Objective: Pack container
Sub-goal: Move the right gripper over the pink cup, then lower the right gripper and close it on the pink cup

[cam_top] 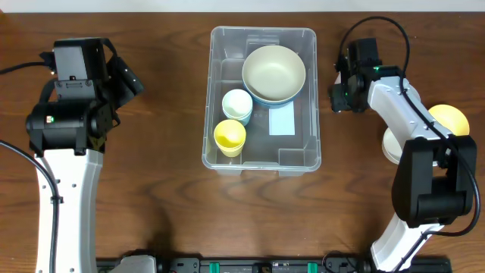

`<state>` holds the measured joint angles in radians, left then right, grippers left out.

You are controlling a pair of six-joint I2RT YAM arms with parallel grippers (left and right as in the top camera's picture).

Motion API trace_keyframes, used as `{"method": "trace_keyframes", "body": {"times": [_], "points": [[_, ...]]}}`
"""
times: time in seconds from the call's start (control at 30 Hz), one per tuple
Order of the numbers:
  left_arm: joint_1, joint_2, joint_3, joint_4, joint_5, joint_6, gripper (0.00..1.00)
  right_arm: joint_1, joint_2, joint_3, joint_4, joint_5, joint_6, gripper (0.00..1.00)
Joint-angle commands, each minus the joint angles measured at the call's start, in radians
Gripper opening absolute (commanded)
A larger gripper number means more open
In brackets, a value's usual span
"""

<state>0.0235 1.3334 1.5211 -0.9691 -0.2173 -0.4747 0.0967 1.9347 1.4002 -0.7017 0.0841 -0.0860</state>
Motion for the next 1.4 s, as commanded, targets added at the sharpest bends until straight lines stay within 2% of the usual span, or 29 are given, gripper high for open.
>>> {"method": "trace_keyframes", "body": {"times": [0.0, 0.1, 0.2, 0.53, 0.63, 0.93, 1.1, 1.37], "points": [[0.003, 0.005, 0.012, -0.002, -0.016, -0.002, 0.98, -0.006, -0.024, 0.000, 0.021, 0.105, -0.247, 0.63], [0.003, 0.005, 0.012, -0.002, -0.016, -0.002, 0.98, -0.006, -0.024, 0.000, 0.035, 0.134, -0.348, 0.71], [0.003, 0.005, 0.012, -0.002, -0.016, -0.002, 0.98, -0.006, -0.024, 0.000, 0.051, 0.137, -0.376, 0.76], [0.003, 0.005, 0.012, -0.002, -0.016, -0.002, 0.98, -0.003, -0.024, 0.000, 0.019, 0.129, -0.397, 0.77], [0.003, 0.005, 0.012, -0.002, -0.016, -0.002, 0.98, -0.003, -0.024, 0.000, 0.014, 0.118, -0.328, 0.77], [0.003, 0.005, 0.012, -0.002, -0.016, -0.002, 0.98, -0.012, -0.031, 0.000, 0.005, 0.091, 0.013, 0.76], [0.003, 0.005, 0.012, -0.002, -0.016, -0.002, 0.98, -0.025, -0.031, 0.000, 0.008, -0.015, 0.094, 0.73], [0.003, 0.005, 0.012, -0.002, -0.016, -0.002, 0.98, -0.045, -0.031, -0.027, 0.059, -0.022, 0.184, 0.69]]}}
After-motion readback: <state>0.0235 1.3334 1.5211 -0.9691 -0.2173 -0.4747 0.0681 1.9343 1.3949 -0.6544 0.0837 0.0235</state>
